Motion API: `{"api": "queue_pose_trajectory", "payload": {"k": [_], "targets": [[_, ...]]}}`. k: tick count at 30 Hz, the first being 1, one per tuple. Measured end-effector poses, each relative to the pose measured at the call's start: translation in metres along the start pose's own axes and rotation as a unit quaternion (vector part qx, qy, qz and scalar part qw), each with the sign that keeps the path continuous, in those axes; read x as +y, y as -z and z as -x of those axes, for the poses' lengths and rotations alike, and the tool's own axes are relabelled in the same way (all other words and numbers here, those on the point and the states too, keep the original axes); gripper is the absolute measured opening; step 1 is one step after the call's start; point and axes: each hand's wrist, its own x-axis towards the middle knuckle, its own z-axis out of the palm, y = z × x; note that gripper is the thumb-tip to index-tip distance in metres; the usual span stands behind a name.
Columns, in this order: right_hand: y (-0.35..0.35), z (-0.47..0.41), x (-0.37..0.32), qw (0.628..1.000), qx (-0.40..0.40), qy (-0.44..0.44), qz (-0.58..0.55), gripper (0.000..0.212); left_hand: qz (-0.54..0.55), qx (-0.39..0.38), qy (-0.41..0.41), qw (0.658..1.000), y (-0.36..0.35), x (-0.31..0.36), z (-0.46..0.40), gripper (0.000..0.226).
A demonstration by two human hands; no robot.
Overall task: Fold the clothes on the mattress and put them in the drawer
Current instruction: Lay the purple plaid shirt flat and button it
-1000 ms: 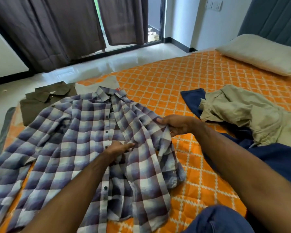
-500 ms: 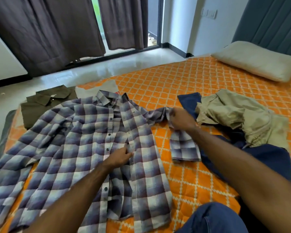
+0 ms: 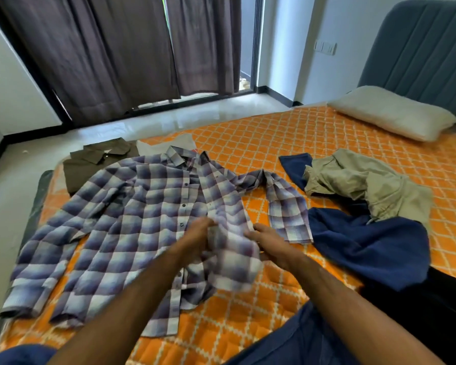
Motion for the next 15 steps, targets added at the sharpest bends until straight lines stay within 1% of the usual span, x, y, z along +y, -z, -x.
{"api": "queue_pose_trajectory", "payload": {"k": [1,2,3,4,5,6,7,8,9,11,13,14,15], "targets": [[0.001,0.006,-0.007,0.998,-0.031,-0.018,-0.046,0.024,0.017,0.005,-0.016,1.000,0.009,0.012,0.009,0.011],[0.001,0.010,-0.012,0.994,-0.063,-0.033,-0.080,0.029,0.023,0.006,-0.035,0.999,0.018,0.023,0.015,0.018],[0.000,0.015,-0.016,0.992,-0.083,-0.041,-0.082,0.034,0.012,0.006,-0.041,0.999,0.030,0.029,0.021,0.027],[-0.002,0.016,-0.016,0.993,-0.090,-0.047,-0.061,0.036,-0.019,0.017,-0.040,0.999,0.043,0.032,0.027,0.030],[-0.007,0.017,-0.015,0.995,-0.083,-0.050,-0.027,0.036,-0.072,0.041,-0.034,0.996,0.059,0.030,0.032,0.025],[-0.012,0.014,-0.009,0.996,-0.064,-0.051,0.019,0.034,-0.126,0.075,-0.042,0.988,0.077,0.025,0.036,0.018],[-0.019,0.010,-0.001,0.995,-0.041,-0.051,0.070,0.029,-0.164,0.119,-0.059,0.978,0.096,0.018,0.037,0.017],[-0.026,0.006,0.009,0.992,-0.023,-0.055,0.110,0.025,-0.188,0.153,-0.065,0.968,0.116,0.008,0.034,0.022],[-0.036,0.004,0.019,0.987,-0.019,-0.061,0.146,0.026,-0.219,0.179,-0.061,0.957,0.138,-0.005,0.034,0.026],[-0.056,0.006,0.033,0.977,-0.035,-0.044,0.207,0.038,-0.323,0.200,-0.033,0.925,0.167,-0.026,0.037,0.027],[-0.077,0.010,0.044,0.974,-0.037,-0.003,0.224,0.044,-0.429,0.175,-0.018,0.886,0.182,-0.048,0.039,0.025],[-0.088,0.012,0.048,0.978,-0.038,0.008,0.207,0.048,-0.467,0.163,-0.036,0.868,0.185,-0.057,0.042,0.031],[-0.097,0.013,0.052,0.981,-0.034,0.012,0.192,0.057,-0.502,0.162,-0.067,0.847,0.182,-0.063,0.043,0.041]]}}
